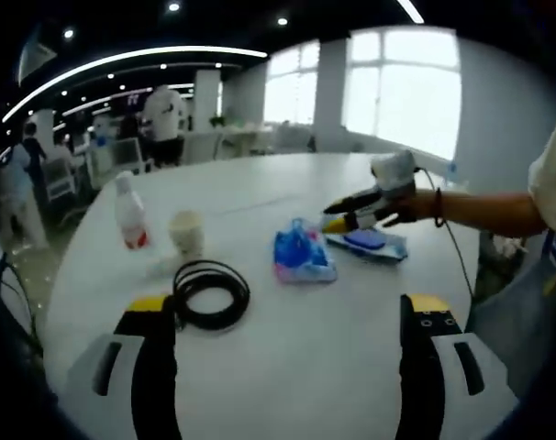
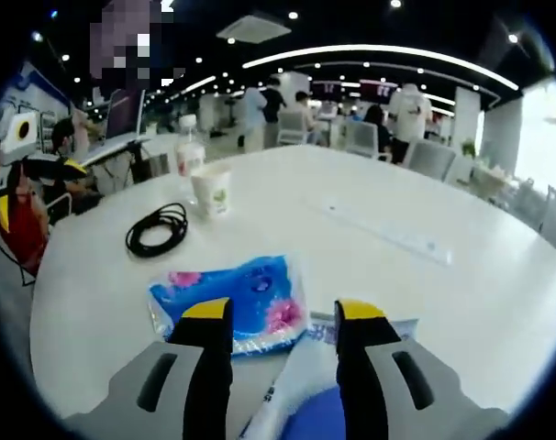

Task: Arrange the tabletop items into an orderly group along one side of the table until the central work area is clear of visible clutter.

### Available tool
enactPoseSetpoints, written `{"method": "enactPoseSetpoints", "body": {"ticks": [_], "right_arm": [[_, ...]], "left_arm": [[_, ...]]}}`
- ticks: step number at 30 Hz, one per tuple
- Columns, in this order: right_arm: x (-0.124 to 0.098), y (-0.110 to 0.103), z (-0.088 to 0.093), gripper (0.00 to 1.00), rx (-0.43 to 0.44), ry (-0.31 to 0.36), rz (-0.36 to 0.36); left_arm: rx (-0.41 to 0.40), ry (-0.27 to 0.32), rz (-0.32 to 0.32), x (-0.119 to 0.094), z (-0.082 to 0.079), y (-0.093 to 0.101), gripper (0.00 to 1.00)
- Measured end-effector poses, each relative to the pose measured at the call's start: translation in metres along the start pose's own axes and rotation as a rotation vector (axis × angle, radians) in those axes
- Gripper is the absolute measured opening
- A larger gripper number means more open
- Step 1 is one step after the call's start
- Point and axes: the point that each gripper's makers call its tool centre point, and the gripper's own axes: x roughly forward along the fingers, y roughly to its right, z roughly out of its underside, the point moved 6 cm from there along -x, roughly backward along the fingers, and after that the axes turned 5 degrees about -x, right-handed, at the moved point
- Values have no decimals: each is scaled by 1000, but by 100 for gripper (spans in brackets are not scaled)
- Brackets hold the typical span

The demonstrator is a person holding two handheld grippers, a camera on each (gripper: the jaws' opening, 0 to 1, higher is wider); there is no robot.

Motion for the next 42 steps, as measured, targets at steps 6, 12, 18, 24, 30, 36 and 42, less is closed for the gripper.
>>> {"method": "enactPoseSetpoints", "body": {"ticks": [6, 12, 18, 24, 30, 36, 42], "right_arm": [[15, 5, 5, 38, 15, -13, 1], [23, 10, 13, 30, 43, -39, 5], [24, 7, 12, 17, 44, -36, -18], [25, 4, 13, 3, 10, -69, -4], [22, -4, 11, 1, 57, -79, -38], [19, -14, 7, 1, 262, -56, -109], [12, -20, 2, 1, 280, -52, -131]], "left_arm": [[-3, 2, -16, 2, 0, -1, 99], [10, -3, -1, 3, 1, 2, 99], [11, -20, 7, 3, 5, 3, 99], [15, -15, 18, 3, 4, 6, 98], [31, -13, 19, 1, 2, 6, 97], [27, -11, 29, 2, 1, 6, 97], [36, -9, 29, 1, 0, 6, 97]]}}
